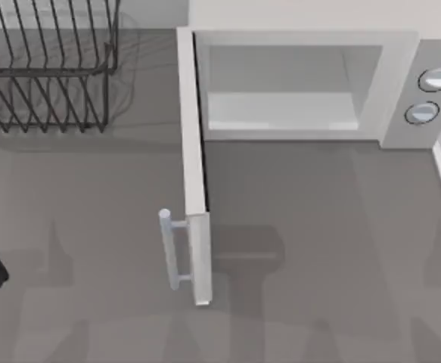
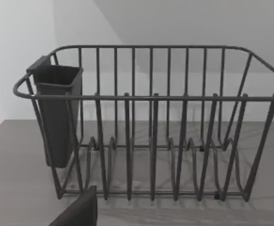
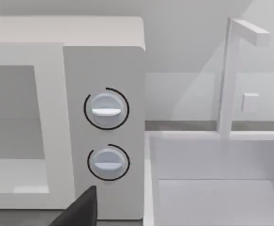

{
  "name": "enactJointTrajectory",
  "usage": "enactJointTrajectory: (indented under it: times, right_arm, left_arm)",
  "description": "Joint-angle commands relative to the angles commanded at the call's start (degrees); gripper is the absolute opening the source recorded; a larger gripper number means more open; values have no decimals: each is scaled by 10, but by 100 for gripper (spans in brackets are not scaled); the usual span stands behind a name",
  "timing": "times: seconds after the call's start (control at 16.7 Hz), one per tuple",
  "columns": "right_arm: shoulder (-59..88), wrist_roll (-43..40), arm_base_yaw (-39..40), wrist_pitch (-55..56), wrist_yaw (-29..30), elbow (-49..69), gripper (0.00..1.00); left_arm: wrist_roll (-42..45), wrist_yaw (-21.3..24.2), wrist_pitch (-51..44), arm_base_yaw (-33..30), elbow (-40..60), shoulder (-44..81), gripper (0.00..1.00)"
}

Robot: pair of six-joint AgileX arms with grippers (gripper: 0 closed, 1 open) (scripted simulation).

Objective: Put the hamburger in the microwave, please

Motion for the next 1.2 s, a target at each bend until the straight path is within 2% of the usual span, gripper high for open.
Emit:
enactJointTrajectory:
  times: [0.18, 0.42, 0.96, 1.2]
  right_arm:
    - [7, -6, -2, -7, 0, 6, 100]
    - [93, -72, -23, -80, 1, 67, 100]
    - [534, -334, -100, -388, 3, 291, 100]
    - [683, -431, -129, -498, 4, 377, 100]
  left_arm:
    - [0, 0, 0, 0, 0, 0, 100]
    - [0, 0, 0, 0, 0, 0, 100]
    - [0, 0, 0, 0, 0, 0, 100]
    - [0, 0, 0, 0, 0, 0, 100]
